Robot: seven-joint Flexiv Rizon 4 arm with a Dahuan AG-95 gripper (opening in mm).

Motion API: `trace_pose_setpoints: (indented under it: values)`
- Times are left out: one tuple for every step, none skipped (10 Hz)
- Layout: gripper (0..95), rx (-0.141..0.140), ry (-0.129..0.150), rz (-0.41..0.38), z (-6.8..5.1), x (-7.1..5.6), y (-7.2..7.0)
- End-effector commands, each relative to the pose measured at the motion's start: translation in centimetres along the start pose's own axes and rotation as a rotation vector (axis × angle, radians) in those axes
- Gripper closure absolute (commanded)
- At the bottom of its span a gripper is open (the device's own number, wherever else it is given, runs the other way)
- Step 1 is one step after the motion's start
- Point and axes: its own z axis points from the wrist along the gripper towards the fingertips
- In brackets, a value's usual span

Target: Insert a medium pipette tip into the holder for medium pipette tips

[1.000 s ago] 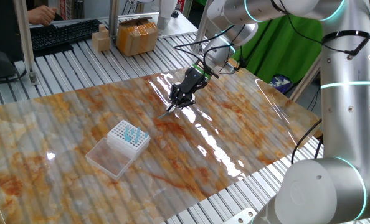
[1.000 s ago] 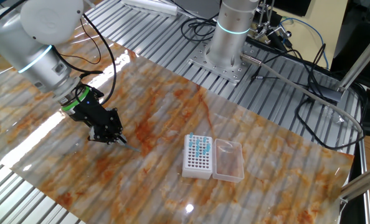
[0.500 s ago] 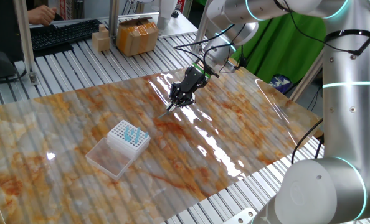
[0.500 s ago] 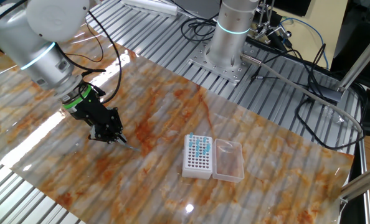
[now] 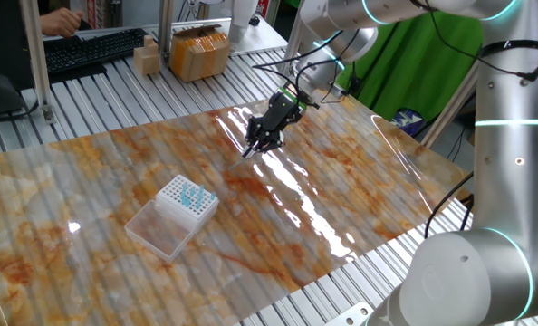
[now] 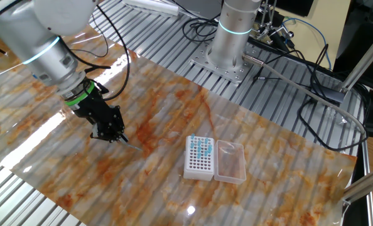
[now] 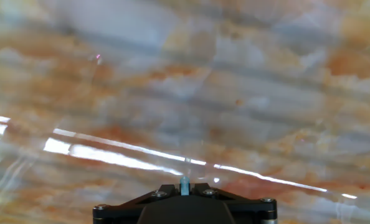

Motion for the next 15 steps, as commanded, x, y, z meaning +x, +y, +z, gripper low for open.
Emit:
trace_pose_setpoints:
  values:
    - [95.0,0.004,-0.054,-0.008,-0.3,1.8,0.3]
    - [95.0,0.002,-0.067,-0.006,-0.4,2.6,0.5]
    - [95.0,0.004,-0.083,-0.009,-0.5,3.5,0.7]
    - [95.0,0.004,-0.103,-0.009,-0.6,4.3,0.8]
    - [95.0,0.001,-0.118,-0.005,-0.7,5.2,1.0]
    - [95.0,-0.003,-0.136,-0.006,-0.7,6.2,1.1]
    - [95.0,-0.001,-0.159,-0.014,-0.7,7.1,1.4]
    - [95.0,-0.002,-0.177,-0.015,-0.7,7.9,1.6]
    - [95.0,-0.005,-0.191,-0.008,-0.7,8.6,1.9]
    - [95.0,-0.008,-0.202,0.002,-0.8,9.2,2.1]
    - [95.0,-0.013,-0.212,0.007,-0.8,9.6,2.3]
    - [95.0,-0.027,-0.240,0.005,-0.8,10.2,2.4]
    - [95.0,-0.032,-0.253,0.005,-0.9,10.8,2.6]
    - [95.0,-0.038,-0.261,0.010,-0.9,11.3,2.7]
    - [95.0,-0.039,-0.275,0.009,-0.9,12.1,2.7]
